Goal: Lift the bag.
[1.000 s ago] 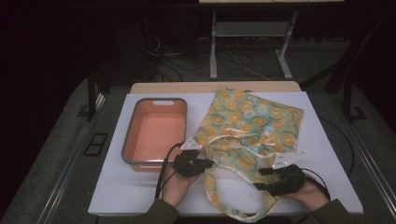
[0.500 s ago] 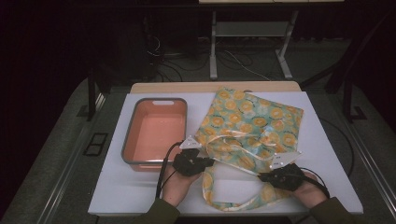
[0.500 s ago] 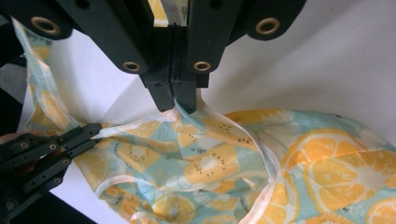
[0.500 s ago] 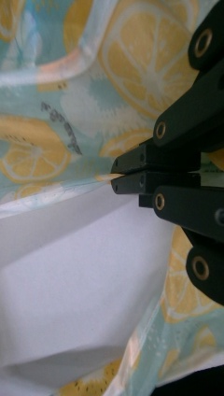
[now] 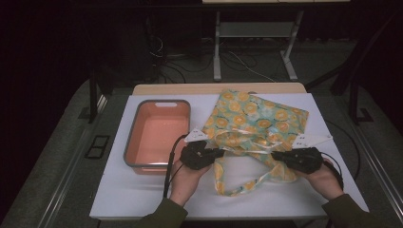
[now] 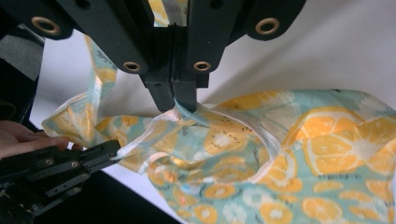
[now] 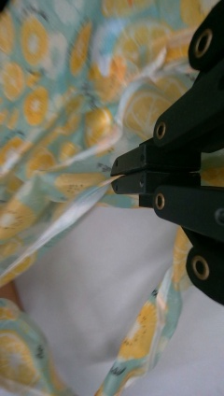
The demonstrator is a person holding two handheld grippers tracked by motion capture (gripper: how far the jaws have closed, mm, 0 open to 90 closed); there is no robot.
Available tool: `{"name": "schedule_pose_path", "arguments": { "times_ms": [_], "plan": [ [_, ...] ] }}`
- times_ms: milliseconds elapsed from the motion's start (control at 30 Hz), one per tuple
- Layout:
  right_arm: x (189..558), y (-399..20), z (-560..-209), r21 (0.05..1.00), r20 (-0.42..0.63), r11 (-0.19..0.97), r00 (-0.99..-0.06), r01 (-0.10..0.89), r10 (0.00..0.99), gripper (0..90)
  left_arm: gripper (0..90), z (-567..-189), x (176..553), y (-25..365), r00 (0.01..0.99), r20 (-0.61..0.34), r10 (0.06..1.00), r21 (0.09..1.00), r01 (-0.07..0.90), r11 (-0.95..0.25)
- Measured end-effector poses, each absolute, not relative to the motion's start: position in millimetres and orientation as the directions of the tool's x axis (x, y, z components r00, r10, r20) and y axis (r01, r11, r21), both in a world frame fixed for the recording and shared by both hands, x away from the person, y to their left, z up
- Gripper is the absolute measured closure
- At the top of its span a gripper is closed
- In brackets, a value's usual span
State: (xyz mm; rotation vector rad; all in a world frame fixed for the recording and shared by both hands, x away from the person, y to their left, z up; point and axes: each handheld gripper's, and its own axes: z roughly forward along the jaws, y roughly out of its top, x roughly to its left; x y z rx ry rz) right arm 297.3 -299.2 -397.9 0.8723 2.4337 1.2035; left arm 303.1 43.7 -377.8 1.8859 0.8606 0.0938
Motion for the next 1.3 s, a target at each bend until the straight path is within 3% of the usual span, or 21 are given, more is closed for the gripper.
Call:
{"name": "schedule_pose_path", "arguments": {
  "times_ms": [467, 600, 967, 1300],
  "plan": [
    [302, -307, -333, 0.914, -0.031, 0.327, -0.759, 0.242, 0.650, 89.5, 89.0, -312, 307, 53, 0.777, -0.290, 0.559, 0.915, 0.397, -0.076],
    [305, -308, -316, 0.925, -0.058, 0.319, -0.752, 0.207, 0.657, 89.5, 88.9, -310, 320, 52, 0.760, -0.266, 0.594, 0.911, 0.399, -0.103],
    [362, -310, -352, 0.872, -0.014, 0.342, -0.682, 0.349, 0.731, 89.4, 88.7, -342, 387, 24, 0.653, -0.290, 0.700, 0.828, 0.538, -0.159],
    [400, -322, -386, 0.833, 0.049, 0.299, -0.601, 0.465, 0.798, 89.4, 88.6, -371, 425, -10, 0.584, -0.227, 0.780, 0.782, 0.586, -0.211]
  ]
}}
